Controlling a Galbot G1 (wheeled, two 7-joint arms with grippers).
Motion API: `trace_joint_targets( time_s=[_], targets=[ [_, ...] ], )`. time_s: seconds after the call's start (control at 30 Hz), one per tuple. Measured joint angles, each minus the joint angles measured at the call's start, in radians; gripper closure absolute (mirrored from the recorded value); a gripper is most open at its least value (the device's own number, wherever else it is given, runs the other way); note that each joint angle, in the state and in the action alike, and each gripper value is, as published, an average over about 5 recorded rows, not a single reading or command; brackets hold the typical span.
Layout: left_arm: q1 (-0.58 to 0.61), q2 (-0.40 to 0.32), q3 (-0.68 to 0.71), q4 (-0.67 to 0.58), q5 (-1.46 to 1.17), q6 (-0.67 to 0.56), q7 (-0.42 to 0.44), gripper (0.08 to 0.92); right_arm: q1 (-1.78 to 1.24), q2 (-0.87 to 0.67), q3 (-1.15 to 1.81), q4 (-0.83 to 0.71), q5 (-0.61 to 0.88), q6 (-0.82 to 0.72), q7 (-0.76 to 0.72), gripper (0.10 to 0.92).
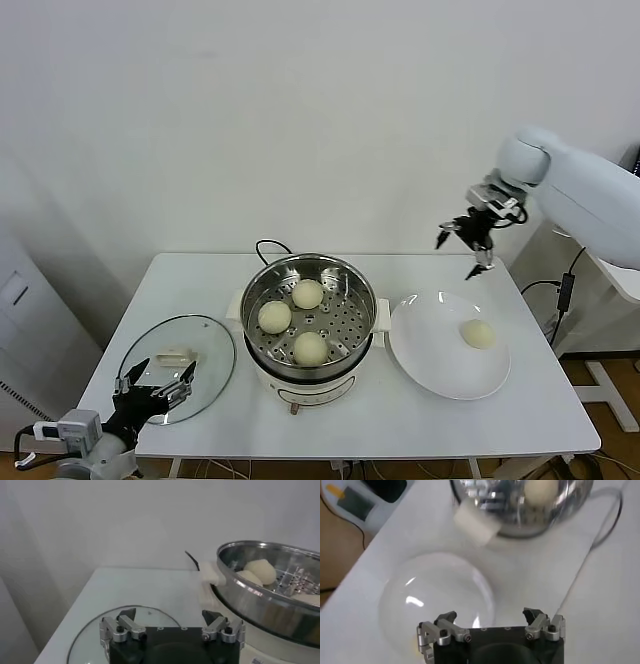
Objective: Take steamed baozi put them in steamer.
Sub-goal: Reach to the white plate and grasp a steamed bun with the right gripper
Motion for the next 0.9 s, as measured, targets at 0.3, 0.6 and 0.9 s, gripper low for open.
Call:
trace_joint_targets(
  time_s=[0.3, 0.6, 0.9],
  targets=[
    [-0.001, 0.0, 0.001, -0.002, 0.001, 0.002, -0.003, 0.177, -0.142, -0.011, 0.126, -0.092, -0.106, 0.024, 0.011, 0.203],
    [-0.001, 0.002, 0.007, -0.003, 0.005, 0.002, -0.003, 0.177, -0.274, 0.001, 0.261, -0.166, -0.229, 0.058, 0.053, 0.203],
    [-0.007, 0.007, 0.012, -0.003, 0.009, 0.004, -0.003, 0.177, -0.378, 0.024, 0.362, -0.214, -0.313, 0.072, 0.111, 0.203]
  ],
)
